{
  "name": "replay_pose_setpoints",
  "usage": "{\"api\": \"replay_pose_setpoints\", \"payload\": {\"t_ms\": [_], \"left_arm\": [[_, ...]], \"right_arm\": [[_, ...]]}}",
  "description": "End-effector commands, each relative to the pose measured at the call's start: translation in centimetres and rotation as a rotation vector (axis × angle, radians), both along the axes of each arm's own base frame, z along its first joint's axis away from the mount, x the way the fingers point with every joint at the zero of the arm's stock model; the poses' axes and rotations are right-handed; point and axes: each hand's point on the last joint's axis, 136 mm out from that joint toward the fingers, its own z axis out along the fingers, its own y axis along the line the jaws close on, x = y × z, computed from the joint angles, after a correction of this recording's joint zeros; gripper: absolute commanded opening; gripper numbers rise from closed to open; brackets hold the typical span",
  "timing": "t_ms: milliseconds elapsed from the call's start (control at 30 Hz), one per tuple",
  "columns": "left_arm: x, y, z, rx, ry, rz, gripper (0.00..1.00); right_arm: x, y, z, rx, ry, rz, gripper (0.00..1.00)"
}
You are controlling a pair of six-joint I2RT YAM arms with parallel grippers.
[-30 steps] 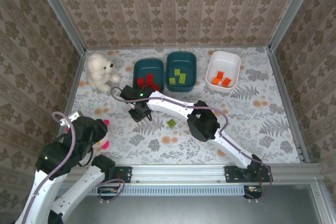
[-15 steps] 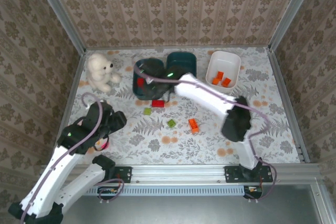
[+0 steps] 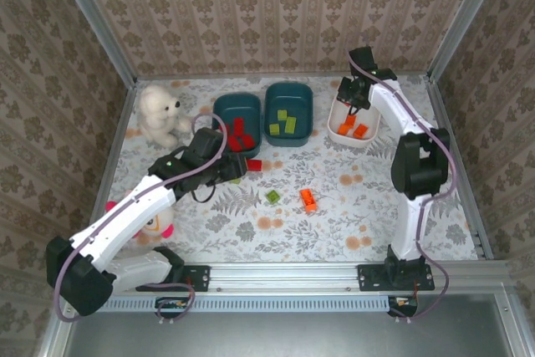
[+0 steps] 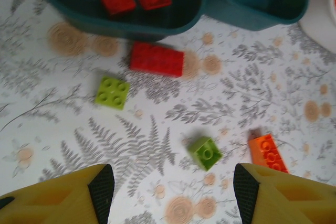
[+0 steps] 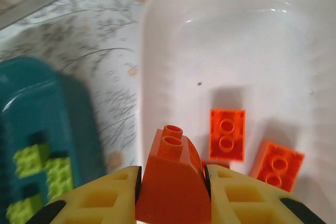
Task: Sort the legos into containers by color
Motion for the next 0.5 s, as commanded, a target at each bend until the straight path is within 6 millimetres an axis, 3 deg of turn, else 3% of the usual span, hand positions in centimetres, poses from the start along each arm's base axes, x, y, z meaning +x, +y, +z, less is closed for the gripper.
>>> {"api": "replay_pose_setpoints", "payload": {"t_ms": [0, 200, 400, 467], "left_arm": [[1.2, -2.0, 2.0, -0.036, -0.059, -0.044, 0.65], [1.5, -3.2, 1.6, -0.042, -0.048, -0.043, 0.65], [1.7, -3.5, 1.5, -0.030, -0.042, -0.028, 0.65], [1.8, -3.8, 1.7, -0.040, -0.051, -0.028, 0.65]], "right_arm": [[1.9, -1.5, -0.7, 0.041, 0.014, -0.066, 0.28], [4.1, -3.1, -6.0, 0.049, 0.122, -0.092, 0.29], [5.1, -3.4, -8.3, 0.068, 0.158, -0.073, 0.32], [5.2, -3.2, -8.7, 0.071, 0.167, -0.062, 0.37]]}}
